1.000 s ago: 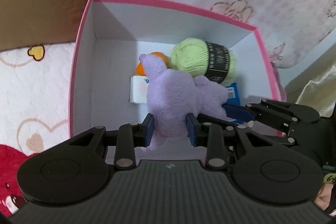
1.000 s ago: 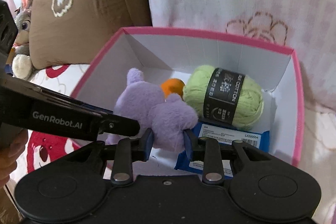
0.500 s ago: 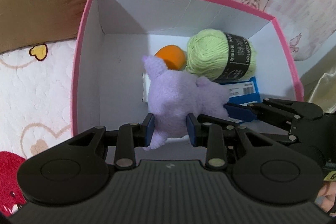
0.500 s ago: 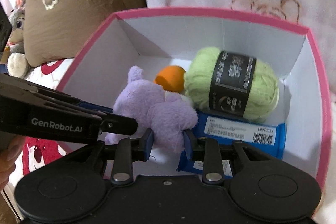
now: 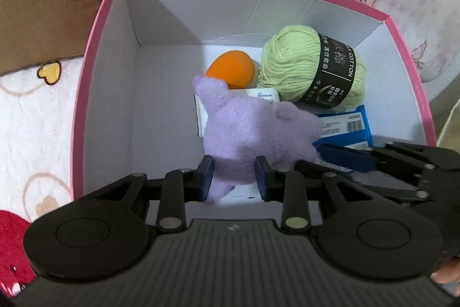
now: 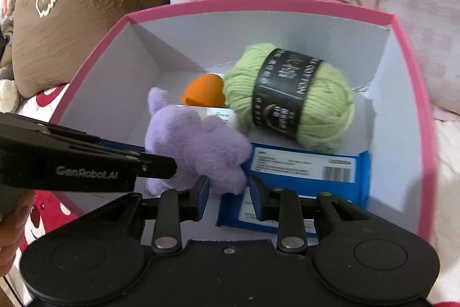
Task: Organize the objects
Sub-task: 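Lower the plush toy into the box and open the left tool, then withdraw the left tool and move toward the clear floss-pick box, then close the left tool on the clear floss-pick box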
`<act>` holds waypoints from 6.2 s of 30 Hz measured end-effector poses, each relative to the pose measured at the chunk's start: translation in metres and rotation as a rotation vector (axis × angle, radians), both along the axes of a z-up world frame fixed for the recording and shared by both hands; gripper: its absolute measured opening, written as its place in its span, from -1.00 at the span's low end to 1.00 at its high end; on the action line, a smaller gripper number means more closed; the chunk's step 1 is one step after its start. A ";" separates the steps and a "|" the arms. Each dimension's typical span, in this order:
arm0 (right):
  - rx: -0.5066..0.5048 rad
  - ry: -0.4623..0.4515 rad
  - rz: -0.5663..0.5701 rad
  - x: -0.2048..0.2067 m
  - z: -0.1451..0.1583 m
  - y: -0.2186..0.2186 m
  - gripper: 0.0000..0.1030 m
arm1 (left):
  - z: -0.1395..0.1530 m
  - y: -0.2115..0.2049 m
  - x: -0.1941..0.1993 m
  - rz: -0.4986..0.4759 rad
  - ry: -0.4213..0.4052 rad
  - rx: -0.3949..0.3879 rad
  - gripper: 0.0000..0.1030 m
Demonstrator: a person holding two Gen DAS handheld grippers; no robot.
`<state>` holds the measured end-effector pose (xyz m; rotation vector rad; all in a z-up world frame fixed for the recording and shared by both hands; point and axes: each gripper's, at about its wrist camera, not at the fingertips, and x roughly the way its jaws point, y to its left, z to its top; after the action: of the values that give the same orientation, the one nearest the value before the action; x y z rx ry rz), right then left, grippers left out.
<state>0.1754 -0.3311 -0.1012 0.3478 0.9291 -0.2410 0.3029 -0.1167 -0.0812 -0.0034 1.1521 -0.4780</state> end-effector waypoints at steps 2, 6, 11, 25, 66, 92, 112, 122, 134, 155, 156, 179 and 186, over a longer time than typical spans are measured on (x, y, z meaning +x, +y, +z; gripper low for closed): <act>0.015 -0.024 -0.009 -0.011 0.007 -0.003 -0.33 | 0.004 -0.001 -0.005 -0.009 -0.021 0.014 -0.41; 0.019 -0.076 -0.016 -0.033 0.027 -0.003 -0.31 | 0.019 0.003 -0.018 -0.037 -0.065 0.024 -0.35; 0.005 -0.116 -0.001 -0.053 0.053 0.004 -0.31 | 0.040 0.014 -0.032 -0.051 -0.072 -0.018 -0.35; -0.136 -0.110 0.098 -0.091 0.124 0.060 -0.12 | 0.110 0.045 -0.084 -0.154 -0.126 0.013 -0.21; -0.181 -0.170 0.236 -0.241 0.129 0.135 0.81 | 0.122 0.075 -0.222 -0.328 -0.066 -0.008 0.49; -0.298 -0.172 0.307 -0.229 0.046 0.132 0.81 | 0.016 0.049 -0.223 -0.178 -0.016 -0.052 0.48; -0.247 -0.132 0.001 -0.211 -0.017 0.074 0.81 | -0.019 0.017 -0.189 -0.157 -0.119 -0.219 0.47; -0.228 -0.159 0.054 -0.208 -0.050 0.046 0.75 | -0.051 0.006 -0.174 -0.115 -0.099 -0.341 0.17; -0.134 -0.185 0.088 -0.205 -0.039 0.053 0.30 | -0.061 0.008 -0.167 -0.151 -0.023 -0.393 -0.44; -0.085 -0.141 0.148 -0.187 -0.060 0.070 0.86 | -0.076 0.024 -0.170 -0.042 0.071 -0.439 -0.35; -0.104 -0.135 0.152 -0.185 -0.060 0.072 0.86 | -0.076 0.024 -0.170 -0.037 0.076 -0.439 -0.35; -0.077 -0.100 0.145 -0.186 -0.034 0.098 0.82 | -0.045 0.040 -0.199 -0.049 0.038 -0.384 -0.32; -0.029 -0.109 0.160 -0.192 -0.025 0.101 0.81 | -0.035 0.049 -0.211 -0.093 0.028 -0.379 -0.33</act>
<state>-0.0168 -0.2297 -0.1264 0.2556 0.8408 -0.0878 0.0915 -0.0675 -0.1159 -0.2867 1.0780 -0.7751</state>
